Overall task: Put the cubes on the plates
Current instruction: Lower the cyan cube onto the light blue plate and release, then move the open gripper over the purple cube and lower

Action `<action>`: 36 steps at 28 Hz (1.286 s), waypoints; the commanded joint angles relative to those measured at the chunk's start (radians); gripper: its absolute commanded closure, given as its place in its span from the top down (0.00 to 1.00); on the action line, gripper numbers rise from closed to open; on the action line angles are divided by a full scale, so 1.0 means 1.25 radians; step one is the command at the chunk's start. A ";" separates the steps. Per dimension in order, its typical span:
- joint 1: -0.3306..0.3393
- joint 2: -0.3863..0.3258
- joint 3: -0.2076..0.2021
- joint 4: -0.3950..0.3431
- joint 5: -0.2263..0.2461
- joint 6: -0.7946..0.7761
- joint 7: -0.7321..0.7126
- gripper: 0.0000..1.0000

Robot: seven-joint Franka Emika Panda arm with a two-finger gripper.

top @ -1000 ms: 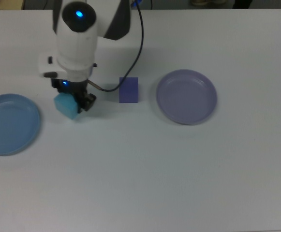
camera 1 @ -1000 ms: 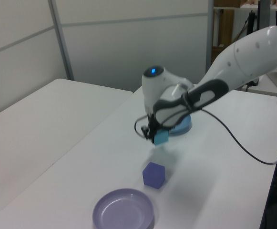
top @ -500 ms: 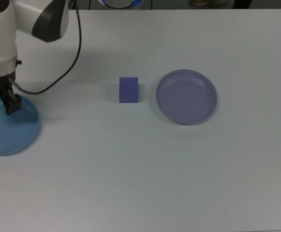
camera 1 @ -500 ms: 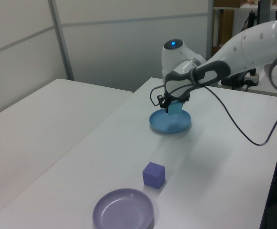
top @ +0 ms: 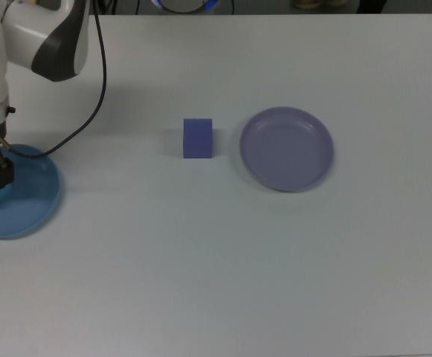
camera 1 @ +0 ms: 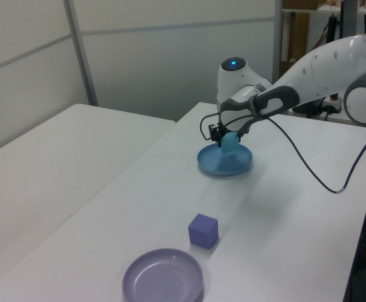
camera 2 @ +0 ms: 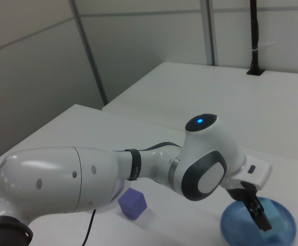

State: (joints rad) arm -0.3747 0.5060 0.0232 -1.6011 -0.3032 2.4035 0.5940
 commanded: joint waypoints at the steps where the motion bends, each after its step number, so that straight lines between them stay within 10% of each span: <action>1: 0.010 -0.007 0.000 -0.005 -0.020 -0.001 -0.027 1.00; 9: 0.011 -0.077 0.016 -0.013 0.002 -0.087 -0.052 1.00; 17: 0.054 -0.194 0.081 -0.011 0.212 -0.527 -0.446 1.00; 26: 0.215 -0.219 0.081 -0.053 0.182 -0.597 -0.453 1.00; 36: 0.330 -0.258 0.080 -0.233 0.174 -0.345 -0.403 1.00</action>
State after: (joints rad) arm -0.0002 0.2394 0.1379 -1.7533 -0.0634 1.8497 0.0770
